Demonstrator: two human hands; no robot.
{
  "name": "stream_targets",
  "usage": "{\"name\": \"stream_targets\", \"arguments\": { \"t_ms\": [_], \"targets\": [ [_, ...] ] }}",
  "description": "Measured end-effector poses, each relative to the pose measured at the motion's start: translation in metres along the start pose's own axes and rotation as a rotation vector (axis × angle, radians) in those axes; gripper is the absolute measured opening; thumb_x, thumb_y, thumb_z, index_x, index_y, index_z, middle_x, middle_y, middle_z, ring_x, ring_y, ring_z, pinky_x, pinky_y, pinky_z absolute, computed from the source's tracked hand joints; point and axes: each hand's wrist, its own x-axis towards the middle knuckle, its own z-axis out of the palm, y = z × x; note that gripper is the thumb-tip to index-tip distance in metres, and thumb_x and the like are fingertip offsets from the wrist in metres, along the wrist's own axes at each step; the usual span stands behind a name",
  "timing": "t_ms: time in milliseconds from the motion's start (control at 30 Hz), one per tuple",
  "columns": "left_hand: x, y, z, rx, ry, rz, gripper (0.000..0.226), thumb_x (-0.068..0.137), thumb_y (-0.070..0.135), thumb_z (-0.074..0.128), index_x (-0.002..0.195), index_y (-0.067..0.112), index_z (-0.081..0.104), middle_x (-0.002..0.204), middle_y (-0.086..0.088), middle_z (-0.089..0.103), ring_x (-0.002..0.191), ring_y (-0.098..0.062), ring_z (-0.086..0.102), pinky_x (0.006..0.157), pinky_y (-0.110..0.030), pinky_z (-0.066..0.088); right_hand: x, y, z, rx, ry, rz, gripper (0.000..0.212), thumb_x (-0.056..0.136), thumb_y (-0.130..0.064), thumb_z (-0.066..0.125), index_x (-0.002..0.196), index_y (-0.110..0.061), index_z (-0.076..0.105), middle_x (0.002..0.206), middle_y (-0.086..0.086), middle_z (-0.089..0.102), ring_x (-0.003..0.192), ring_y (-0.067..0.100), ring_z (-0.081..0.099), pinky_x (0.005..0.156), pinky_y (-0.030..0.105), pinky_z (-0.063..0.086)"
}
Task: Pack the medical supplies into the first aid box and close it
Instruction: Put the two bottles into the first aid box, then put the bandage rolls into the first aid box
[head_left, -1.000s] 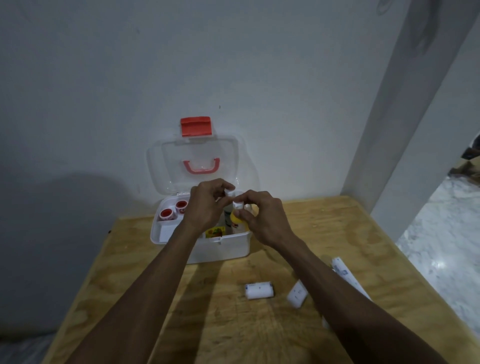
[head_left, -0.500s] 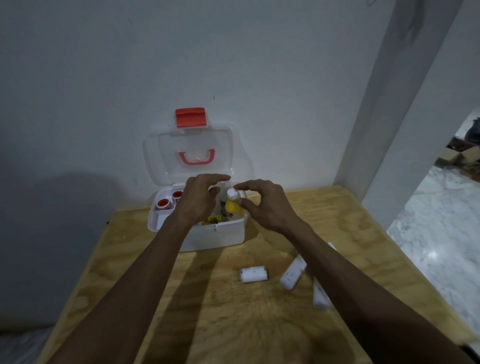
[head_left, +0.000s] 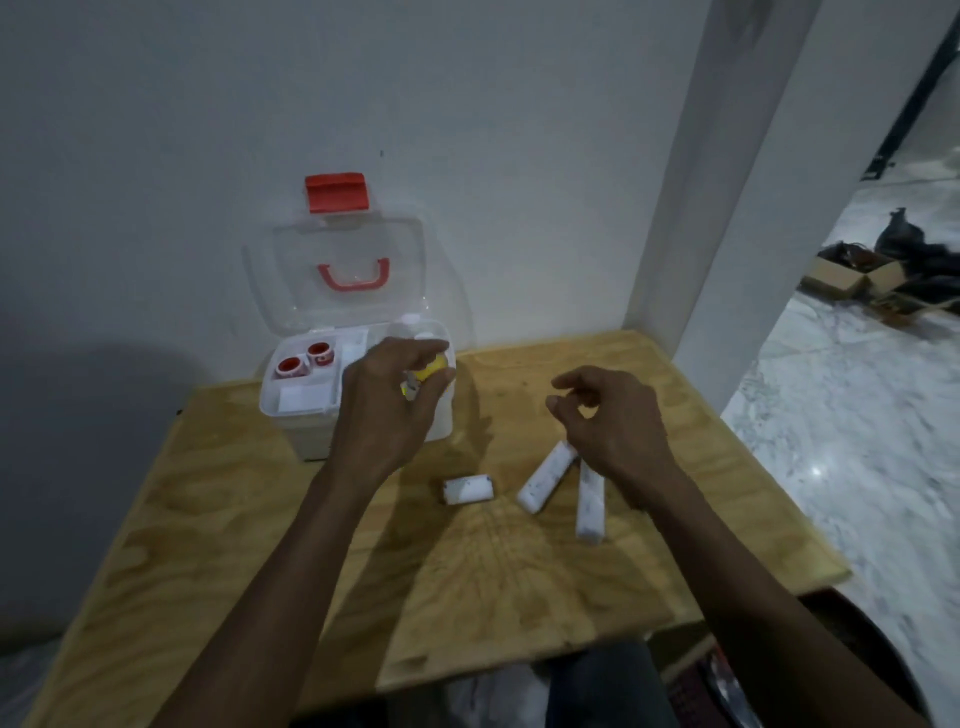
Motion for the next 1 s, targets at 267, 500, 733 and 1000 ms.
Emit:
{"name": "stream_targets", "arguments": {
  "t_ms": [267, 500, 733, 1000],
  "targets": [
    [-0.065, -0.01, 0.013, 0.149, -0.266, -0.083, 0.023, 0.08, 0.025, 0.079, 0.099, 0.014, 0.078, 0.094, -0.001, 0.075, 0.088, -0.017, 0.067, 0.08, -0.032, 0.051, -0.046, 0.01, 0.031, -0.526, -0.006, 0.113, 0.043, 0.082, -0.065, 0.054, 0.096, -0.027, 0.07, 0.09, 0.0, 0.07, 0.102, 0.024, 0.055, 0.091, 0.044, 0.033],
    [-0.08, -0.011, 0.013, 0.217, -0.338, -0.104, 0.022, 0.077, 0.04, 0.067, 0.084, 0.023, 0.078, 0.076, 0.006, 0.073, 0.071, -0.011, 0.064, 0.062, -0.038, 0.051, -0.047, 0.007, 0.045, -0.477, -0.103, 0.109, 0.041, 0.084, -0.056, 0.052, 0.109, -0.027, 0.066, 0.097, -0.001, 0.071, 0.104, 0.025, 0.054, 0.091, 0.042, 0.03],
    [-0.09, -0.012, 0.02, 0.195, -0.266, -0.151, 0.017, 0.078, 0.037, 0.07, 0.086, 0.023, 0.077, 0.079, 0.006, 0.072, 0.077, -0.015, 0.061, 0.067, -0.04, 0.051, -0.051, 0.005, 0.053, -0.446, -0.065, 0.109, 0.031, 0.085, -0.05, 0.054, 0.097, -0.026, 0.071, 0.09, -0.002, 0.072, 0.101, 0.026, 0.055, 0.09, 0.043, 0.031],
    [-0.094, -0.001, 0.01, 0.064, -0.112, -0.187, 0.015, 0.083, 0.027, 0.074, 0.095, 0.019, 0.078, 0.091, 0.004, 0.076, 0.084, -0.012, 0.065, 0.074, -0.03, 0.052, -0.053, -0.01, 0.042, -0.203, -0.007, 0.112, 0.035, 0.087, -0.051, 0.055, 0.11, -0.03, 0.072, 0.087, -0.004, 0.075, 0.095, 0.02, 0.063, 0.095, 0.045, 0.043]
  ]
}}
